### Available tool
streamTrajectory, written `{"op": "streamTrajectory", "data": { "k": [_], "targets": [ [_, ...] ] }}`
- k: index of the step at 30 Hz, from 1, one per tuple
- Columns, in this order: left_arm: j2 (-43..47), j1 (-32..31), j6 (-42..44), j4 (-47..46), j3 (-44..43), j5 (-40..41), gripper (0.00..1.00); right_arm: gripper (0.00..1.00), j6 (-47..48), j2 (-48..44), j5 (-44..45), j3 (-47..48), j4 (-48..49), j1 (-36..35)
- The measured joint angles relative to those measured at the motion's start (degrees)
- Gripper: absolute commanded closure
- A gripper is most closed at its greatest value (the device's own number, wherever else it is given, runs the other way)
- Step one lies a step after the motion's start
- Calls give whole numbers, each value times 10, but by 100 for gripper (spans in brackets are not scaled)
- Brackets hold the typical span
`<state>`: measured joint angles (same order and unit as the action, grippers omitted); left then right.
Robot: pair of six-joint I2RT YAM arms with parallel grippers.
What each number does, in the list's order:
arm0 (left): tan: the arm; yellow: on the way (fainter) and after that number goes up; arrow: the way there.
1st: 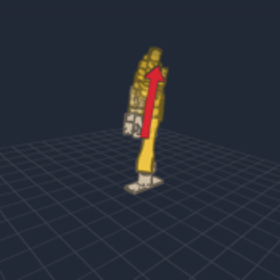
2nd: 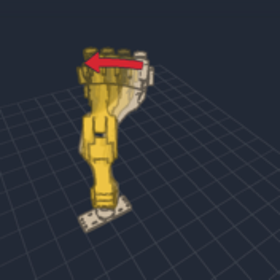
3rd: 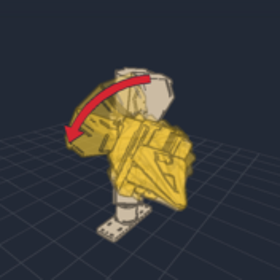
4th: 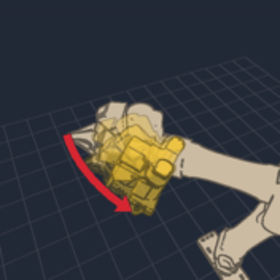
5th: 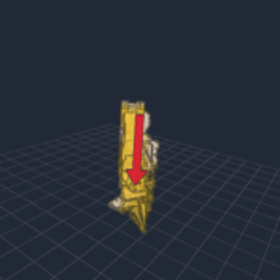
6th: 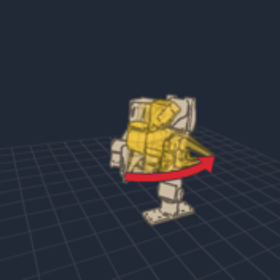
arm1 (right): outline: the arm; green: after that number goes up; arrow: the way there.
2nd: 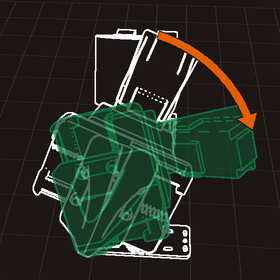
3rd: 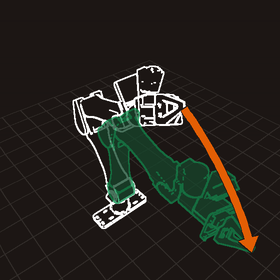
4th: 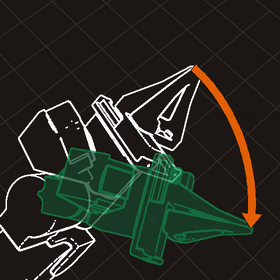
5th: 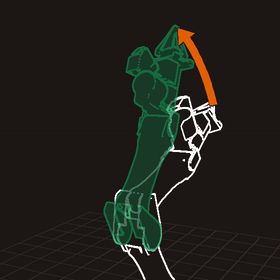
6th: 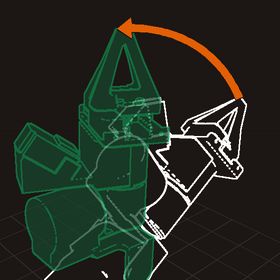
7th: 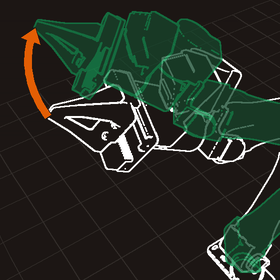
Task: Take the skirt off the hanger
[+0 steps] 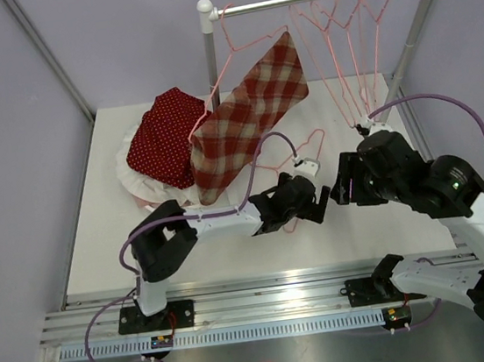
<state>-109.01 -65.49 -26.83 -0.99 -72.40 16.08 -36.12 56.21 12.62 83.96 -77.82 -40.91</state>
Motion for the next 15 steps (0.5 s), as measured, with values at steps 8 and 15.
{"op": "streamTrajectory", "data": {
  "k": [8,15],
  "targets": [
    [-66,17,-19,39,-3,-5,4,39,-1,-15,3,83,0,0],
    [-61,-21,-67,81,-11,-7,20,40,4,-16,3,114,0,0]
  ]
}}
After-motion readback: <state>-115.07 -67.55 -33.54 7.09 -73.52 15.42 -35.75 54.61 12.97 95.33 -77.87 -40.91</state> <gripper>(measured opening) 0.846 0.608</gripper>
